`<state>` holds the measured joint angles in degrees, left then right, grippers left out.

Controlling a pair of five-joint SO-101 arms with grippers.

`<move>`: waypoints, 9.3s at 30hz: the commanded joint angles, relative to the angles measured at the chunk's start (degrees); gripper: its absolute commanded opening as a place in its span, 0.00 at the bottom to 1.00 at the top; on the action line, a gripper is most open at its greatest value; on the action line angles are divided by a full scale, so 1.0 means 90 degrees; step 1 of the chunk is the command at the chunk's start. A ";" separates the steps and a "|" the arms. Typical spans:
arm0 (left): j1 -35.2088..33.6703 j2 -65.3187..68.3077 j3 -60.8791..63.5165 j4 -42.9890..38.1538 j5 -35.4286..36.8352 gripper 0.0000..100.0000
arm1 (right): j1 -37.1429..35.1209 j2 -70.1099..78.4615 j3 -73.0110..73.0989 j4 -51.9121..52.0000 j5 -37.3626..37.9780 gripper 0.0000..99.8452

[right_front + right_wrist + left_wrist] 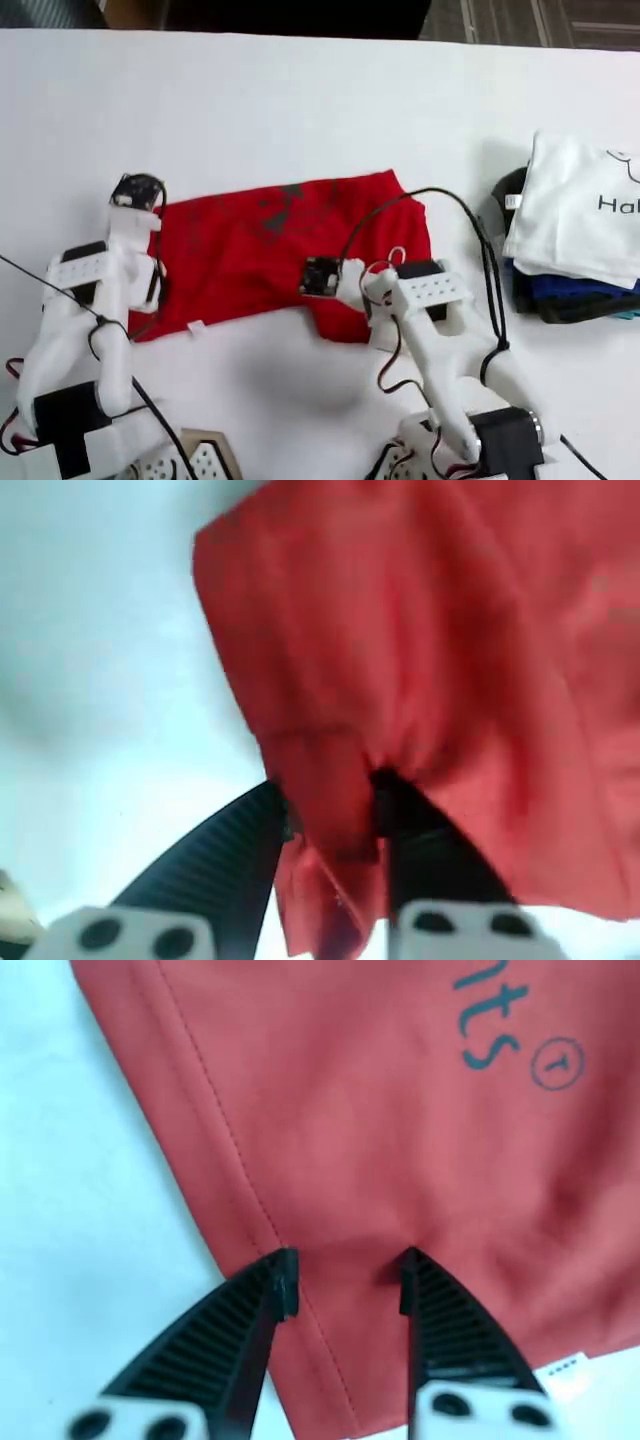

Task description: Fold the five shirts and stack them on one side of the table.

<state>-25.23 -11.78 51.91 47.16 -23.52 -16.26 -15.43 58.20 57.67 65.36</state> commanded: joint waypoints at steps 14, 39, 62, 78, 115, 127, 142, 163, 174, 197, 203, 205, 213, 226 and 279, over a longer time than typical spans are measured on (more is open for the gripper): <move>-0.0029 0.0029 -0.0103 -0.0059 0.0029 0.19 | 0.0034 0.0220 -0.0010 0.0034 -0.0059 0.02; -0.0029 0.0029 -0.0093 -0.0078 0.0039 0.19 | -0.0005 0.0523 -0.4181 0.1802 -0.0029 0.02; -0.0029 0.0029 -0.0093 -0.0078 0.0049 0.19 | -0.0005 0.4664 -0.8615 0.2496 -0.0039 0.07; -0.0029 0.0029 -0.0093 -0.0078 0.0049 0.19 | 0.0513 0.4479 -0.9426 0.3121 -0.0068 0.21; -0.0029 0.0029 -0.0093 -0.0107 0.0078 0.19 | -0.0796 0.4391 -0.8000 0.1314 -0.2237 0.03; -0.0029 0.0029 -0.0093 -0.0107 0.0078 0.19 | 0.0132 0.3590 -0.8557 0.3004 -0.2403 0.03; -0.0029 0.0029 -0.0093 -0.0107 0.0078 0.19 | -0.0327 0.5368 -0.8606 0.2007 -0.2452 0.02; -0.0029 0.0029 -0.0112 -0.0107 0.0078 0.19 | -0.0357 0.5270 -0.9651 0.2125 -0.3282 0.02; -0.0322 -0.0488 -0.1548 0.1719 0.1045 0.19 | -0.0278 0.3844 -0.9631 0.3805 -0.3526 0.10; -0.0850 0.3350 -0.4947 0.2569 0.2608 0.19 | -0.0278 -0.1089 -0.3722 0.2720 -0.3038 0.11; -0.0821 0.4024 -0.5035 0.2569 0.2598 0.19 | -0.0278 -0.2300 -0.2491 0.2339 -0.3038 0.11; -0.0713 0.4132 -0.5045 0.2686 0.2569 0.19 | -0.0278 -0.2515 -0.2462 0.2349 -0.3067 0.11; 0.0527 0.4181 -0.5026 0.3585 0.2589 0.19 | -0.0269 -0.2623 -0.2462 0.2339 -0.3077 0.11; 0.0244 0.4210 -0.4987 0.3536 0.2569 0.13 | 0.0405 -0.2681 -0.2032 0.1939 -0.3057 0.11; 0.3692 0.2198 -0.8894 0.6076 0.2784 0.03 | 0.2779 -0.8288 0.3927 -0.0347 -0.3888 0.11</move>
<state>2.64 11.87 -26.15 101.23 1.36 8.35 -85.76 93.54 52.92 31.25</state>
